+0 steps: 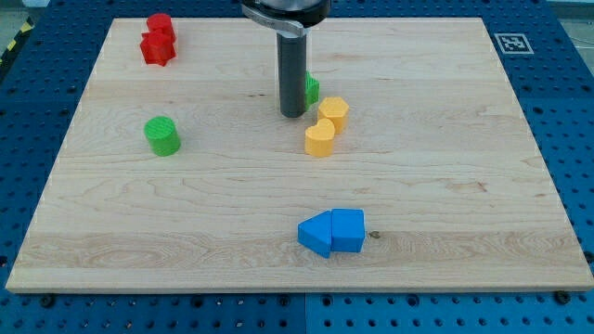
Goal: Move the green circle towards the green star
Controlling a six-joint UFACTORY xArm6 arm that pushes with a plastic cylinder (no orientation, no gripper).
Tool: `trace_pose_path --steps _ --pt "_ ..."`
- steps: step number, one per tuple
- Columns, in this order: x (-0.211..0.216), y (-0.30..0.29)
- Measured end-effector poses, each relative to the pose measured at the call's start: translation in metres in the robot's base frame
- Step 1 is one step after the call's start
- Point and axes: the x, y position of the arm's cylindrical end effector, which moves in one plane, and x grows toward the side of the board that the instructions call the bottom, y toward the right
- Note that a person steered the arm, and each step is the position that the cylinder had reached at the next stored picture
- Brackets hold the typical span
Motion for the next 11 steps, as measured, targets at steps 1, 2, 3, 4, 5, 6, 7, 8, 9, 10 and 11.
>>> trace_pose_path --steps 1,2,3,4,5,6,7,8,9,10,11 --pt "0.005 -0.014" --pt "-0.005 -0.054" --pt "-0.025 -0.100" --pt "-0.035 -0.154" --pt "0.006 -0.206" --pt "0.054 -0.210" --pt "0.064 -0.176" --pt "0.045 -0.121" --pt "0.012 -0.094" --pt "0.025 -0.101" --pt "0.032 -0.103"
